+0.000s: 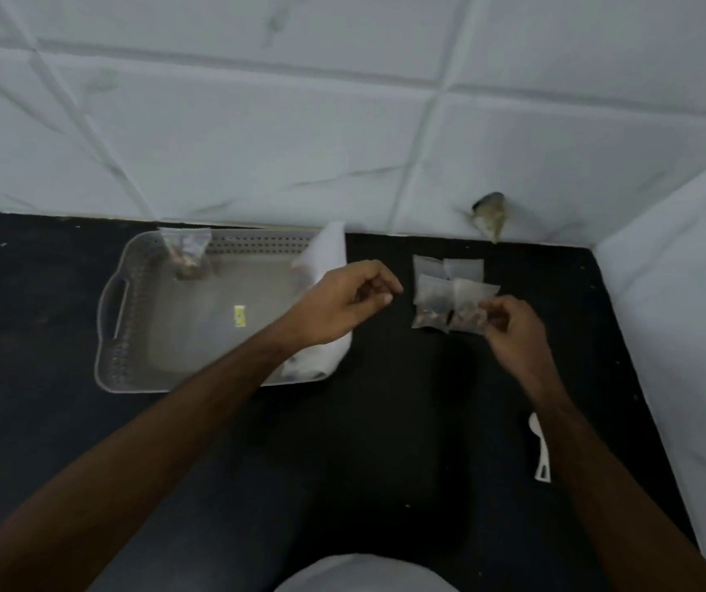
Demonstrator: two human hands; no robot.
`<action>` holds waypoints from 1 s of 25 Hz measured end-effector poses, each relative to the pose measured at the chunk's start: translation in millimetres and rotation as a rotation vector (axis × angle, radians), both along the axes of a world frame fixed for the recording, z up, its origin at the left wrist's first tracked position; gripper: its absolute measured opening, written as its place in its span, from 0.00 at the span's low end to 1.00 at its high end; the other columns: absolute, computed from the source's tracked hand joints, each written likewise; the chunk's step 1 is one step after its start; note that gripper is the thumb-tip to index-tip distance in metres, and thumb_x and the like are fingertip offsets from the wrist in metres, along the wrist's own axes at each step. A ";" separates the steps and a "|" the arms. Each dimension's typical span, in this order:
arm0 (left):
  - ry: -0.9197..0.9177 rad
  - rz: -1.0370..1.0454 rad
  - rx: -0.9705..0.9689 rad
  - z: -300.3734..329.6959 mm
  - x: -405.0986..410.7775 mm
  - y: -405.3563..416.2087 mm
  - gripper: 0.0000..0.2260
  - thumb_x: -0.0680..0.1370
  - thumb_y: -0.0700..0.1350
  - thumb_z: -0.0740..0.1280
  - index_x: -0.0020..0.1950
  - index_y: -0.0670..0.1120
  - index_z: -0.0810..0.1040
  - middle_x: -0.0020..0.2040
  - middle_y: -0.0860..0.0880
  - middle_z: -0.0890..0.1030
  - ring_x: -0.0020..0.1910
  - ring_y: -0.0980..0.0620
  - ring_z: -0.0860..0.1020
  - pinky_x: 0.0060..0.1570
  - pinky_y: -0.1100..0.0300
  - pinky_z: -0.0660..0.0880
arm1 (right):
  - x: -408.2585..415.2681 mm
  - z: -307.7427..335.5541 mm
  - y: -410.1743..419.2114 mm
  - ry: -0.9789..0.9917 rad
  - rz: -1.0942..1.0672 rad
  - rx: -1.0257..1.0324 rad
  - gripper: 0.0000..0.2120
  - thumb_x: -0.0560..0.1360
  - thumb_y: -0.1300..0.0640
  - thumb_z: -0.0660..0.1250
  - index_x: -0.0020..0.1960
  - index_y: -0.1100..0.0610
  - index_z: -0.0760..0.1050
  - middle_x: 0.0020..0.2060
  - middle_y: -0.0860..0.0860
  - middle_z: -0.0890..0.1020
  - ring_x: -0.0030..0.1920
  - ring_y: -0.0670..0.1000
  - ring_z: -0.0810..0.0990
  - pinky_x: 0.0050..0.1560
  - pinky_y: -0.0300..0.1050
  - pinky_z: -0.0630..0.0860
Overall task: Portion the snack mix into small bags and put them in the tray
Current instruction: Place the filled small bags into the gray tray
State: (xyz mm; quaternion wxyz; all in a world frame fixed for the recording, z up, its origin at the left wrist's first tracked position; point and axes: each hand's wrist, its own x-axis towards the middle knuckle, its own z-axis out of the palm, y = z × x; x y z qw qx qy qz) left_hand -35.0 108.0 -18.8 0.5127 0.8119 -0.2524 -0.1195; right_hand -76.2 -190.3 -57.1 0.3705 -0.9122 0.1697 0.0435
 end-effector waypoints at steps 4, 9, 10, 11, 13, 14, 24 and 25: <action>0.149 -0.011 0.102 -19.3 2.0 -59.9 0.13 0.80 0.38 0.69 0.64 0.44 0.76 0.59 0.46 0.80 0.55 0.54 0.80 0.57 0.60 0.78 | -9.9 -29.5 -27.3 0.058 0.015 -0.197 0.24 0.72 0.55 0.75 0.66 0.50 0.73 0.67 0.54 0.73 0.66 0.54 0.72 0.66 0.49 0.70; 0.106 0.078 0.385 -47.1 26.0 -98.0 0.23 0.77 0.42 0.71 0.71 0.45 0.70 0.68 0.43 0.70 0.64 0.46 0.75 0.65 0.48 0.75 | 22.1 -18.4 -27.2 0.046 0.077 -0.247 0.30 0.74 0.56 0.73 0.73 0.47 0.67 0.72 0.53 0.65 0.69 0.59 0.66 0.67 0.56 0.67; 0.087 0.099 0.435 -53.1 33.3 -104.2 0.24 0.77 0.44 0.71 0.71 0.45 0.70 0.68 0.43 0.70 0.65 0.45 0.74 0.66 0.45 0.74 | 29.1 -16.9 -28.1 0.040 0.093 -0.249 0.30 0.74 0.56 0.73 0.73 0.47 0.67 0.71 0.53 0.65 0.69 0.59 0.65 0.67 0.57 0.68; 0.081 0.120 0.469 -57.8 40.8 -110.9 0.25 0.76 0.45 0.71 0.72 0.46 0.69 0.69 0.43 0.70 0.66 0.43 0.73 0.66 0.43 0.73 | 35.9 -17.5 -28.1 0.032 0.116 -0.260 0.30 0.74 0.56 0.72 0.73 0.47 0.67 0.71 0.52 0.65 0.69 0.58 0.66 0.67 0.57 0.68; 0.147 0.171 0.502 -63.8 53.5 -126.1 0.26 0.76 0.46 0.71 0.74 0.47 0.69 0.71 0.43 0.68 0.69 0.42 0.71 0.68 0.40 0.71 | 47.1 -19.4 -26.5 0.030 0.185 -0.297 0.29 0.74 0.56 0.72 0.73 0.48 0.67 0.70 0.52 0.66 0.69 0.58 0.66 0.67 0.56 0.69; 0.172 0.186 0.544 -65.3 58.9 -132.5 0.26 0.77 0.47 0.70 0.74 0.48 0.69 0.71 0.43 0.68 0.70 0.42 0.70 0.69 0.40 0.70 | 52.5 -20.6 -25.8 0.041 0.224 -0.321 0.28 0.75 0.56 0.72 0.73 0.48 0.68 0.70 0.51 0.67 0.69 0.57 0.66 0.67 0.56 0.69; 0.063 0.146 0.801 -69.5 74.9 -145.9 0.07 0.79 0.49 0.65 0.56 0.52 0.78 0.58 0.49 0.79 0.60 0.47 0.76 0.65 0.43 0.64 | 75.0 -32.9 -36.3 0.110 0.330 -0.387 0.15 0.77 0.53 0.68 0.62 0.47 0.75 0.61 0.50 0.75 0.64 0.53 0.72 0.66 0.58 0.67; 0.076 0.133 0.767 -67.3 70.7 -142.8 0.06 0.79 0.49 0.65 0.55 0.52 0.78 0.57 0.50 0.80 0.58 0.48 0.78 0.64 0.44 0.66 | 75.4 -33.3 -37.6 0.109 0.325 -0.349 0.11 0.77 0.54 0.68 0.59 0.48 0.77 0.58 0.49 0.77 0.61 0.52 0.75 0.65 0.57 0.69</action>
